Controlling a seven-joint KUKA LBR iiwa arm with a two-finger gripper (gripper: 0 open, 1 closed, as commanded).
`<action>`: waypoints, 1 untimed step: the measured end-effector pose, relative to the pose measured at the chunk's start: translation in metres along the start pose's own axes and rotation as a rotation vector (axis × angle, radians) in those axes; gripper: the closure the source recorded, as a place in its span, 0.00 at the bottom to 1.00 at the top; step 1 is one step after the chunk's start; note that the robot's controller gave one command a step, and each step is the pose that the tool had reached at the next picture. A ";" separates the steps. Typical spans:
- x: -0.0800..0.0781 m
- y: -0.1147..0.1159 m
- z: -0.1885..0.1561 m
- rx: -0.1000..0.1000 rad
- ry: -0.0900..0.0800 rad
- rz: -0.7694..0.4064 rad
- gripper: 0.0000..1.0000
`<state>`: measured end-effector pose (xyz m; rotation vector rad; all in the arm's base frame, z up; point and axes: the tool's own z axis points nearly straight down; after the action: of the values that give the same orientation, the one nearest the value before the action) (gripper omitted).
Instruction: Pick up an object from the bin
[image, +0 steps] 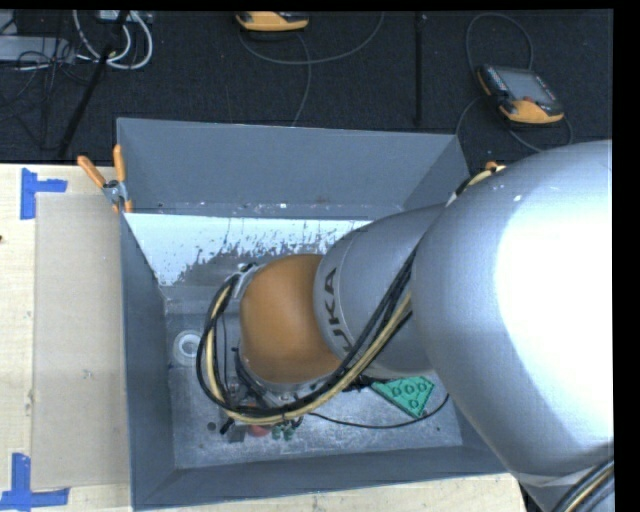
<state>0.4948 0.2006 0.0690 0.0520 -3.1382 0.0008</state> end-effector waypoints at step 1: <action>-0.003 0.014 -0.068 -0.004 -0.009 -0.012 1.00</action>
Offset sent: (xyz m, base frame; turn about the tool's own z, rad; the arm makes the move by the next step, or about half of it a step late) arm 0.0014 0.0131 0.0648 -0.0103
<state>0.4979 0.2147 0.1370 0.0712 -3.1466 -0.0050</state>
